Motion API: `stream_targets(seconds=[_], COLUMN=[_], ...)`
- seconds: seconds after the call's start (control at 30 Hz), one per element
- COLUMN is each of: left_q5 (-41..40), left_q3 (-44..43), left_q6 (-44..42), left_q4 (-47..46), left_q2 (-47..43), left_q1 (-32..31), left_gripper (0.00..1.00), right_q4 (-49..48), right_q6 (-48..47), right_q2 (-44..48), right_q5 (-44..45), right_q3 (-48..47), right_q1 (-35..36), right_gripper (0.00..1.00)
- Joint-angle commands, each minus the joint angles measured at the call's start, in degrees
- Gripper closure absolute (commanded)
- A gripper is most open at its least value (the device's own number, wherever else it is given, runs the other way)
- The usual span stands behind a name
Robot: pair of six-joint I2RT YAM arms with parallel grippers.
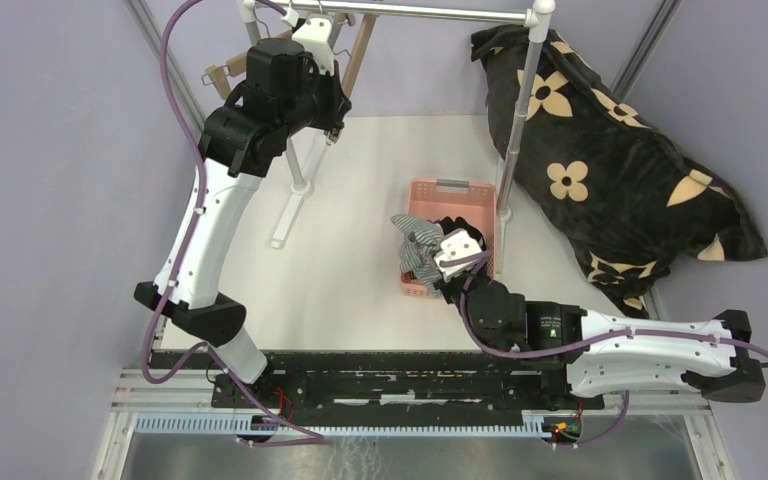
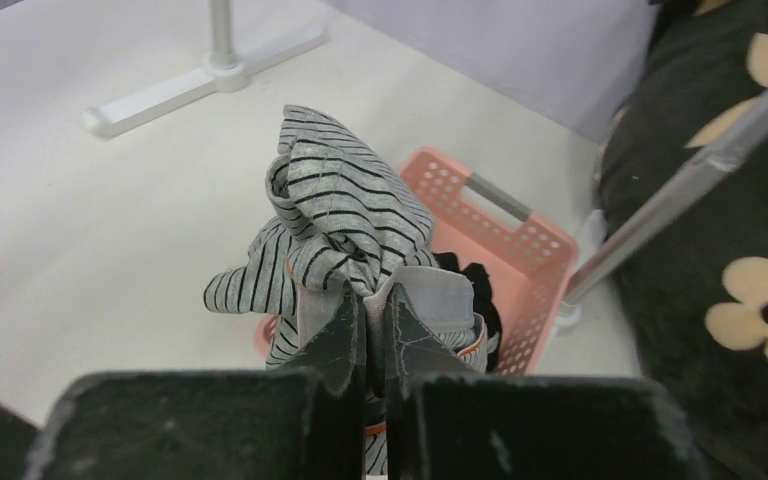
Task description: Remove the underwear clipped to the hanger
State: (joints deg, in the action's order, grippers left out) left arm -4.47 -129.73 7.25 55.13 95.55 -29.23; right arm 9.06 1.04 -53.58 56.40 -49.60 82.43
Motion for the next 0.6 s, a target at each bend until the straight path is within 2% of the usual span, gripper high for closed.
stream_targets(seconds=[0.0,0.23,0.43,0.57], left_q5=[-1.38,0.08,0.54,0.17], left_q3=[-1.18,-2.27,-2.86,-7.24], left_q6=[3.53,4.91,6.59,7.15], left_q4=[-9.16,-11.08,-13.86,-13.46], left_q2=[-0.55,2.05,3.88,6.57], left_q1=[0.64,1.26,1.37,1.91], left_gripper=[0.97,0.97,0.97,0.97], right_q4=[-9.23,-7.89,-10.09,-11.81], right_q6=[-6.09,0.36,2.38,3.69], right_q2=[0.67,0.47,-5.33,-8.50], right_q5=[8.91,2.55,-0.46,-3.70], right_q3=[0.56,4.63,7.49,8.20], right_q1=[-4.27,-17.39,-22.55,-24.65], right_gripper=[0.99,0.99,0.99,0.99])
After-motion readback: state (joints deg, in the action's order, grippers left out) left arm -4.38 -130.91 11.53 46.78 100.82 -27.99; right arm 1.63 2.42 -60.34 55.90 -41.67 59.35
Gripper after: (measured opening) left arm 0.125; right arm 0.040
